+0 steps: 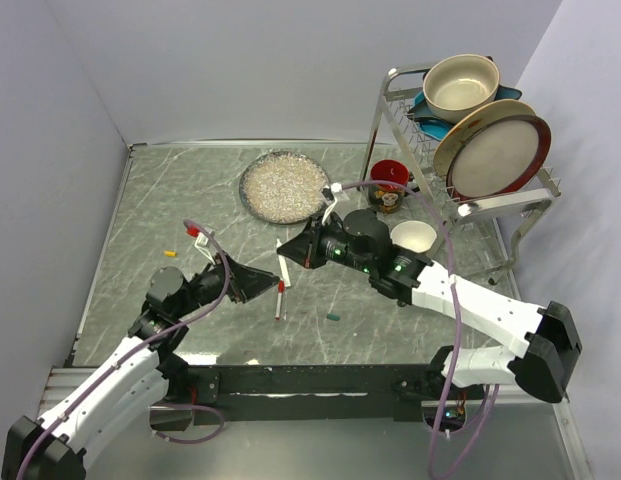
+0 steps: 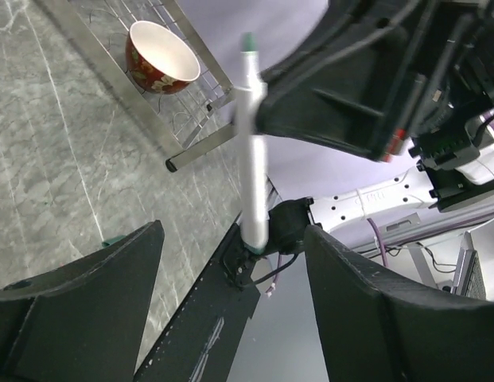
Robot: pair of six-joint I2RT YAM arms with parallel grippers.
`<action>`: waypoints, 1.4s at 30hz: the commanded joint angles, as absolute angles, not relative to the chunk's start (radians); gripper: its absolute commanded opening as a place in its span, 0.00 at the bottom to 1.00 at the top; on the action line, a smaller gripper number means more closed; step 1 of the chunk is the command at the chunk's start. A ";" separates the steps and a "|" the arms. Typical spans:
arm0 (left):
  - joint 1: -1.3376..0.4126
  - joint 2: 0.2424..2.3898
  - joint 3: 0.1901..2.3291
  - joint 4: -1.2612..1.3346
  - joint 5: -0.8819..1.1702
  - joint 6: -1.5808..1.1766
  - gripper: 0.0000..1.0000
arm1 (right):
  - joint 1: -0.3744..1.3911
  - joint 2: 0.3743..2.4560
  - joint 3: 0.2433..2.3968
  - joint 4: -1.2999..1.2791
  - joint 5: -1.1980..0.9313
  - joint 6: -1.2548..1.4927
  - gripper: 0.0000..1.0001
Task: Insert the pens into the pen caps
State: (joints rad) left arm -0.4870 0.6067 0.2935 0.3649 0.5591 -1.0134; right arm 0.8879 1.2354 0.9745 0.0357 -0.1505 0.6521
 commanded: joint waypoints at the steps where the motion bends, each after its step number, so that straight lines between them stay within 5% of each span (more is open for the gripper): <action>1: -0.489 0.634 0.311 0.466 0.588 -1.008 0.75 | 0.902 1.180 0.945 0.172 -0.138 0.741 0.00; 12: -0.491 0.679 0.281 0.689 0.675 -1.112 0.65 | 0.945 1.189 0.919 0.264 -0.153 0.790 0.00; 21: -0.499 0.704 0.273 0.707 0.718 -1.117 0.47 | 0.965 1.222 0.943 0.276 -0.181 0.773 0.00; 24: -0.500 0.709 0.278 0.718 0.730 -1.117 0.39 | 0.973 1.233 0.946 0.276 -0.201 0.761 0.00; 27: -0.500 0.706 0.287 0.706 0.739 -1.103 0.21 | 0.979 1.239 0.946 0.265 -0.203 0.747 0.00; 28: -0.500 0.704 0.291 0.695 0.748 -1.097 0.04 | 0.980 1.241 0.946 0.255 -0.204 0.736 0.00; 30: -0.500 0.696 0.308 0.632 0.750 -1.068 0.01 | 0.980 1.238 0.951 0.244 -0.219 0.721 0.01; 32: -0.500 0.678 0.325 0.559 0.736 -1.010 0.01 | 0.983 1.226 0.960 0.204 -0.219 0.701 0.11; 33: -0.500 0.669 0.346 0.467 0.730 -0.987 0.01 | 0.985 1.198 0.957 0.195 -0.213 0.695 0.28; 36: -0.499 0.621 0.392 0.315 0.675 -0.896 0.01 | 0.983 1.143 0.962 0.114 -0.172 0.652 0.48; 42: -0.499 0.528 0.546 -0.130 0.484 -0.689 0.01 | 0.983 1.075 0.954 -0.199 0.075 0.721 0.53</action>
State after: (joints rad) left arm -0.4973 0.5777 0.4202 0.1539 0.6197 -0.8684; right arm 0.9794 1.1374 0.9329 -0.0029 -0.1108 0.6727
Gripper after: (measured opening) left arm 0.120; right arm 0.528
